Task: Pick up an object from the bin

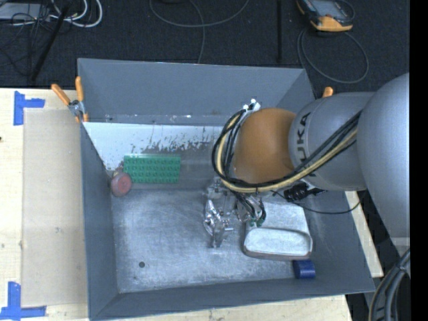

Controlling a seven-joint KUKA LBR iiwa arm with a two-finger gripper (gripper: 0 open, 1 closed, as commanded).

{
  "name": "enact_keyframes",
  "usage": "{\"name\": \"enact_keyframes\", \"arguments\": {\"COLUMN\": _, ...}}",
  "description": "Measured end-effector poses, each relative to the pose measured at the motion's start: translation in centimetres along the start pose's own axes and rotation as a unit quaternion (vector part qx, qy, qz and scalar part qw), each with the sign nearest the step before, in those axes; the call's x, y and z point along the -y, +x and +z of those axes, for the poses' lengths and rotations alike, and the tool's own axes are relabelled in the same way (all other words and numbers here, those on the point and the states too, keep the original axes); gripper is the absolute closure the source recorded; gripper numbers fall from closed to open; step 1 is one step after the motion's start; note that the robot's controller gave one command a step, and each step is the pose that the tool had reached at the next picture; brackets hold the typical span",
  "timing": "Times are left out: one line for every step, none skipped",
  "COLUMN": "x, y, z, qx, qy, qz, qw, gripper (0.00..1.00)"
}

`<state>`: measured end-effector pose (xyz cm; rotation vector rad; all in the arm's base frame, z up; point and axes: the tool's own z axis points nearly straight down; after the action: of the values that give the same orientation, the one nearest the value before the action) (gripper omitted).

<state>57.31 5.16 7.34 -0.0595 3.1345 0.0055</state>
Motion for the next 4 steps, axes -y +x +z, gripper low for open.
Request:
{"name": "enact_keyframes", "arguments": {"x": -0.1, "y": 0.0, "z": -0.1, "qx": -0.0016, "qy": 0.0, "qz": 0.0, "qw": 1.0, "gripper": 1.0}}
{"name": "enact_keyframes", "arguments": {"x": 0.0, "y": 0.0, "z": 0.1, "qx": 0.0002, "qy": 0.001, "qz": 0.001, "qw": 1.0, "gripper": 0.0}}
{"name": "enact_keyframes", "arguments": {"x": 5.9, "y": -0.3, "z": 0.0, "qx": 0.0005, "qy": 0.0, "qz": -0.067, "qw": 0.9977, "gripper": 0.0}}
{"name": "enact_keyframes", "arguments": {"x": 5.9, "y": -0.5, "z": -0.2, "qx": 0.0029, "qy": 0.0, "qz": -0.067, "qw": 0.9978, "gripper": 1.0}}
